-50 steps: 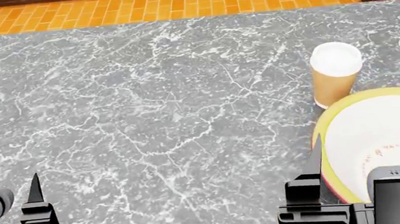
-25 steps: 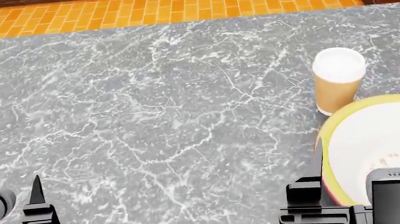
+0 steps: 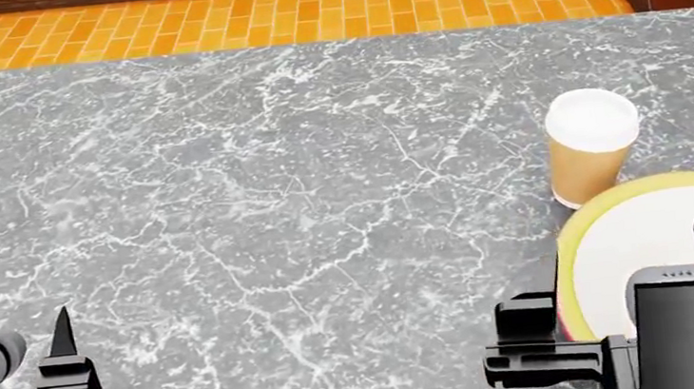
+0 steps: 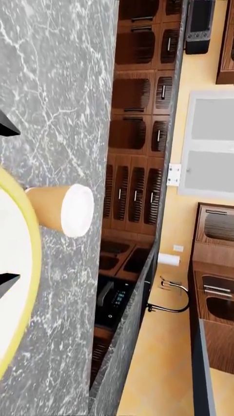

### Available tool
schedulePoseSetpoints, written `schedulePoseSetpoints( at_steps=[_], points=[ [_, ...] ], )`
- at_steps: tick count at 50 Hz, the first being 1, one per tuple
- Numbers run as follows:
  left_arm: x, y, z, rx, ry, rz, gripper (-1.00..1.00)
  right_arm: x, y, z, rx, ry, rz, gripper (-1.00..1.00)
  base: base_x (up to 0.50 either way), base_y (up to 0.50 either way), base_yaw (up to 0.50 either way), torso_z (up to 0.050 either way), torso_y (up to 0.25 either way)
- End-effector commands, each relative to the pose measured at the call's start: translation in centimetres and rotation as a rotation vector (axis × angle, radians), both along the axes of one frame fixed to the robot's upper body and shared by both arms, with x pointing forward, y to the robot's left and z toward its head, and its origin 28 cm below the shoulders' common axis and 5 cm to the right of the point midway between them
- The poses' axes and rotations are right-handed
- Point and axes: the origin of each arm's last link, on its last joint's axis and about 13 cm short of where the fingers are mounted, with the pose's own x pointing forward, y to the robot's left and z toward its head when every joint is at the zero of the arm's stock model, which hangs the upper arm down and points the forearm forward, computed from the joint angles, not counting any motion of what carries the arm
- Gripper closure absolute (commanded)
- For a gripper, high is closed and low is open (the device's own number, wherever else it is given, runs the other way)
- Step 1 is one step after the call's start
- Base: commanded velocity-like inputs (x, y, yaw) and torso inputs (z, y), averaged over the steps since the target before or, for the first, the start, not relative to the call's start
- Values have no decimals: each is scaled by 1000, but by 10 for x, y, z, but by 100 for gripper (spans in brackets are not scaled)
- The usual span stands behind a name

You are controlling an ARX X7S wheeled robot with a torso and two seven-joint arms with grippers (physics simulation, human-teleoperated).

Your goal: Place the cup inside the bowl on the dining table and move the bowl to any counter.

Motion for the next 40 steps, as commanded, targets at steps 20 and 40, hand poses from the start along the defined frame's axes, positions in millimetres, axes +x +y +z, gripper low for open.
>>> schedulePoseSetpoints(
  at_steps=[20,40],
  points=[
    [0,-1,1,-8,-1,-8,-100,82,-37,42,-95,186,-66,-100,0,0,0,0,0],
    [-1,4,3,-20,-6,7,-100,114,-39,41,-81,273,-2,-100,0,0,0,0,0]
  ],
)
